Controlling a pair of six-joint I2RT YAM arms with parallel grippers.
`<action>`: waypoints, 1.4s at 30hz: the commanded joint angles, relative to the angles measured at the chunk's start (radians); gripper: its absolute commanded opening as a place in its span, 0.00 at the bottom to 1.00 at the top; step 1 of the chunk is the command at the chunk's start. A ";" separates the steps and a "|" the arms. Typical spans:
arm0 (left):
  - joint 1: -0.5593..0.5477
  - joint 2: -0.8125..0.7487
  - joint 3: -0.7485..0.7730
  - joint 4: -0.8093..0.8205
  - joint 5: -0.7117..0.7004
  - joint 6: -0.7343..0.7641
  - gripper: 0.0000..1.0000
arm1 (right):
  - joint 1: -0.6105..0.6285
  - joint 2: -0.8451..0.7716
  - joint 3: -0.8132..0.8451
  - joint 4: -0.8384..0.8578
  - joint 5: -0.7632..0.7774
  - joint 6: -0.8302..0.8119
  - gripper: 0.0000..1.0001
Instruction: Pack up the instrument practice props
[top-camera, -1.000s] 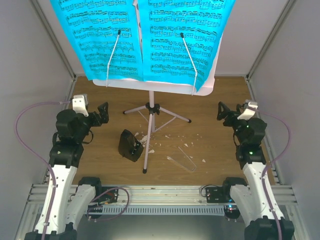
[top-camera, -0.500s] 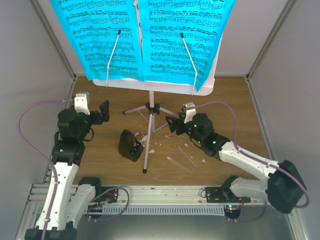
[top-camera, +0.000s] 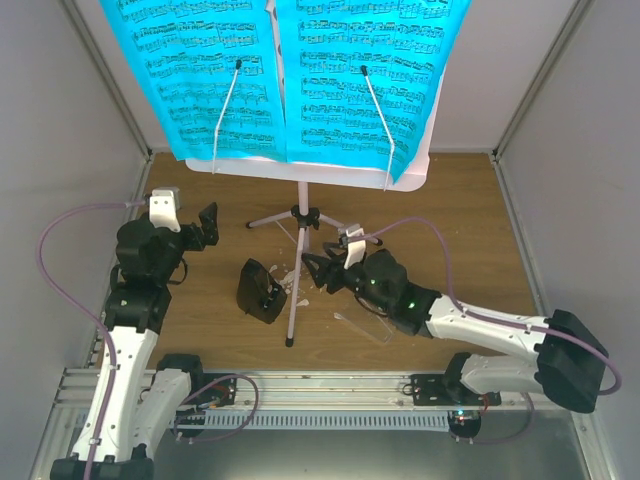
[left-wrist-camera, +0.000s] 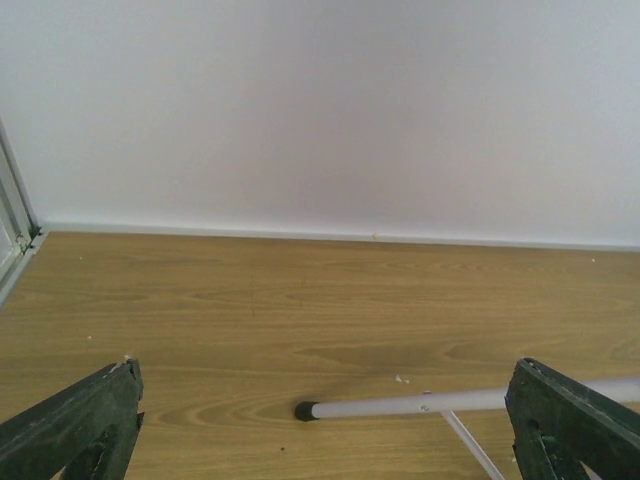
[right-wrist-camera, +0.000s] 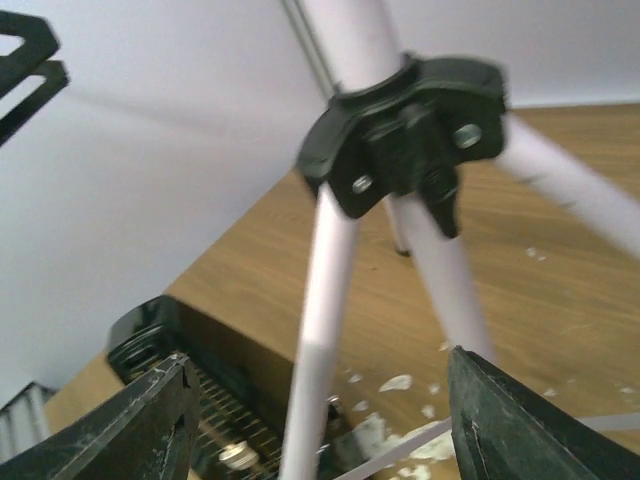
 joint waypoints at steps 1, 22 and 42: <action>-0.001 -0.013 -0.015 0.048 -0.012 0.008 0.99 | 0.053 0.029 -0.020 0.109 0.042 0.062 0.67; -0.001 -0.020 -0.025 0.042 -0.016 0.006 0.99 | 0.072 0.323 0.152 0.136 0.090 0.183 0.34; -0.001 -0.021 -0.029 0.040 -0.026 0.003 0.99 | 0.063 0.355 0.224 -0.035 0.292 0.330 0.01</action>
